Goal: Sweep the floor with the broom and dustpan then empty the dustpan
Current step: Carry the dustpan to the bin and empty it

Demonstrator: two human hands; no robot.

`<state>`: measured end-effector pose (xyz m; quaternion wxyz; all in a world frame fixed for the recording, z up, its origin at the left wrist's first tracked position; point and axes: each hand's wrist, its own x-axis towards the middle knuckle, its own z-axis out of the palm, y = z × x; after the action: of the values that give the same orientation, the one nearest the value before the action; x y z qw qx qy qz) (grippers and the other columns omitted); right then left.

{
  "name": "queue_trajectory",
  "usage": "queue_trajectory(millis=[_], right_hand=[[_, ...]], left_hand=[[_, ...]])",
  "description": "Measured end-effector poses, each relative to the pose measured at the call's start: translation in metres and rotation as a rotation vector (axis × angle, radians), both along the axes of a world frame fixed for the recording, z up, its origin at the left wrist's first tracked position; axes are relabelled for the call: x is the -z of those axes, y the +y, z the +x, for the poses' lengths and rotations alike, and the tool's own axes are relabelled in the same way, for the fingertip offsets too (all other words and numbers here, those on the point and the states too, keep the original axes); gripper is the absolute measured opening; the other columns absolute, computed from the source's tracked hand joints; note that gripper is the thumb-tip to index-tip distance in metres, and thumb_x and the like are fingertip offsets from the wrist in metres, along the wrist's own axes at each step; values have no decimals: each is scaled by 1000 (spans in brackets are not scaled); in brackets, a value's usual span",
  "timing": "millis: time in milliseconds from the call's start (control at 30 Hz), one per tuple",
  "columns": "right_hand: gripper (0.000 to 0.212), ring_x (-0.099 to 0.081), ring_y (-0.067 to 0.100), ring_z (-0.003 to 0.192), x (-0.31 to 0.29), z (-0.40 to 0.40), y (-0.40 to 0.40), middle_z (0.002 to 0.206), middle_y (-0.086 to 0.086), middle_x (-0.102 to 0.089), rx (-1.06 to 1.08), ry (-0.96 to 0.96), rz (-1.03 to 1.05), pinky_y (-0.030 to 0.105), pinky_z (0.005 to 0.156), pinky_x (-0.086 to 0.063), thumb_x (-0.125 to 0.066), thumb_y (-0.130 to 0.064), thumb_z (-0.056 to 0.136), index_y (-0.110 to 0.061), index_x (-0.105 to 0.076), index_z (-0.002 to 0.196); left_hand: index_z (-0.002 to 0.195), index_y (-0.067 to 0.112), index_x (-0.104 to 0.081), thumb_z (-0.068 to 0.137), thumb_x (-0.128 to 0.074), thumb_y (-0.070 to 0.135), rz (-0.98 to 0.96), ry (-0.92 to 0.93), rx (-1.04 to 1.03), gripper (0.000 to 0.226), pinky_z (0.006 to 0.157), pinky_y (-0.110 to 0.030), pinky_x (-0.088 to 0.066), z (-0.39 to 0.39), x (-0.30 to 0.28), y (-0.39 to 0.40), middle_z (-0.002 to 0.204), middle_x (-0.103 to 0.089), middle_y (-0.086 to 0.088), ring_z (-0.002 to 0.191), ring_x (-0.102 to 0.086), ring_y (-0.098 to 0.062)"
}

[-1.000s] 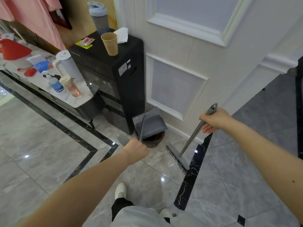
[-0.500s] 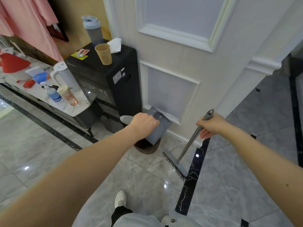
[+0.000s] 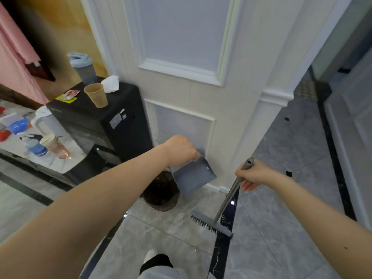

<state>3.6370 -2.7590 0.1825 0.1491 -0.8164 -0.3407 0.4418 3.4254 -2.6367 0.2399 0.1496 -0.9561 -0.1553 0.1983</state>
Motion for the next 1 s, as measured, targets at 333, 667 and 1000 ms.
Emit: queue_trajectory(millis=[333,667,1000], right_hand=[[49,-65,22,56,14,22,23,67,13,-67,120,-33,-58,28,55,-56,-47,-52,92,-5,-62,99],[11,-52,16,51,58,31,37,64,7,-55,167,-10,-144,23,48,-43,-48,-23,92,-13,-48,86],[22,-53,12,56,121,28,37,62,4,-55,377,39,-45,21,51,-43,-67,-18,83,-1,-56,73]], left_hand=[[106,21,-67,88,-53,12,-192,14,317,24,65,-30,-36,59,46,55,105,-69,-3,97,-63,-28],[106,7,-61,89,-48,-5,-152,156,666,25,65,-34,-40,110,122,98,103,-68,-8,95,-64,-28],[97,9,-65,84,-52,-7,-253,168,693,24,66,-33,-37,144,210,127,96,-70,-6,88,-64,-25]])
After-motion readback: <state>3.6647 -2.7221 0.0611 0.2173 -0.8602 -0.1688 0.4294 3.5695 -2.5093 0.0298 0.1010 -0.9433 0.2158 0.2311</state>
